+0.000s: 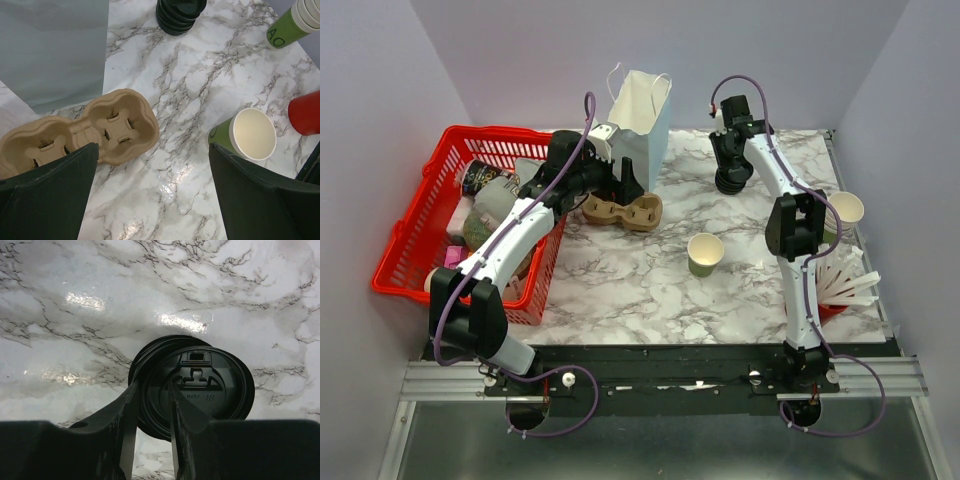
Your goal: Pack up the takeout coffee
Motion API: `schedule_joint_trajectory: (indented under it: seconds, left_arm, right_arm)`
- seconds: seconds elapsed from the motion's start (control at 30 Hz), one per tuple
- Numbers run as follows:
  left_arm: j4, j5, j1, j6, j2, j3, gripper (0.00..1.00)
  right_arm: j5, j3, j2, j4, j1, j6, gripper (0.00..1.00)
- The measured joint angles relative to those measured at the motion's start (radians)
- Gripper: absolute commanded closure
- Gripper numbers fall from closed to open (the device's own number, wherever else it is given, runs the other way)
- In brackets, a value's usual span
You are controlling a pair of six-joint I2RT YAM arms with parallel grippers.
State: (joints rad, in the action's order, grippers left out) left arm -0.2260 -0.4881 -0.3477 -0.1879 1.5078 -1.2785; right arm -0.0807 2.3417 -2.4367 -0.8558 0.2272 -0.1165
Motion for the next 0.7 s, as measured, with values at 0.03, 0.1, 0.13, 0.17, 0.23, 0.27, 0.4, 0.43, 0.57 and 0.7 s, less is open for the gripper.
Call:
schedule_joint_trajectory:
  seconds: [0.03, 0.1, 0.13, 0.17, 0.23, 0.27, 0.4, 0.43, 0.57, 0.7]
  left_arm:
    - [0.0, 0.0, 0.0, 0.0, 0.0, 0.0, 0.01]
    - [0.0, 0.0, 0.0, 0.0, 0.0, 0.0, 0.01]
    - [0.0, 0.0, 0.0, 0.0, 0.0, 0.0, 0.01]
    - [0.0, 0.0, 0.0, 0.0, 0.0, 0.0, 0.01]
    - [0.0, 0.0, 0.0, 0.0, 0.0, 0.0, 0.01]
    - [0.0, 0.0, 0.0, 0.0, 0.0, 0.0, 0.01]
    - [0.0, 0.0, 0.0, -0.001, 0.0, 0.0, 0.01]
    - [0.0, 0.0, 0.0, -0.001, 0.0, 0.0, 0.01]
    - [0.0, 0.0, 0.0, -0.001, 0.0, 0.0, 0.01]
    - [0.0, 0.0, 0.0, -0.001, 0.0, 0.0, 0.01]
  right_arm:
    - [-0.004, -0.003, 0.0, 0.0, 0.0, -0.004, 0.62]
    - [-0.011, -0.011, 0.0, -0.002, 0.0, -0.009, 0.62]
    - [-0.016, -0.014, 0.0, -0.003, 0.0, -0.013, 0.62]
    - [-0.021, -0.016, 0.0, -0.003, 0.0, -0.016, 0.62]
    - [-0.033, -0.018, 0.0, -0.005, 0.0, -0.021, 0.69]
    - [-0.039, -0.018, 0.0, -0.005, 0.0, -0.024, 0.71]
    - [-0.055, -0.023, 0.0, -0.005, 0.0, -0.035, 0.78]
    - [-0.057, -0.024, 0.0, -0.005, 0.0, -0.036, 0.81]
    - [-0.06, -0.024, 0.002, -0.005, 0.0, -0.042, 0.92]
    - [-0.06, -0.033, 0.031, -0.005, 0.0, -0.05, 0.99]
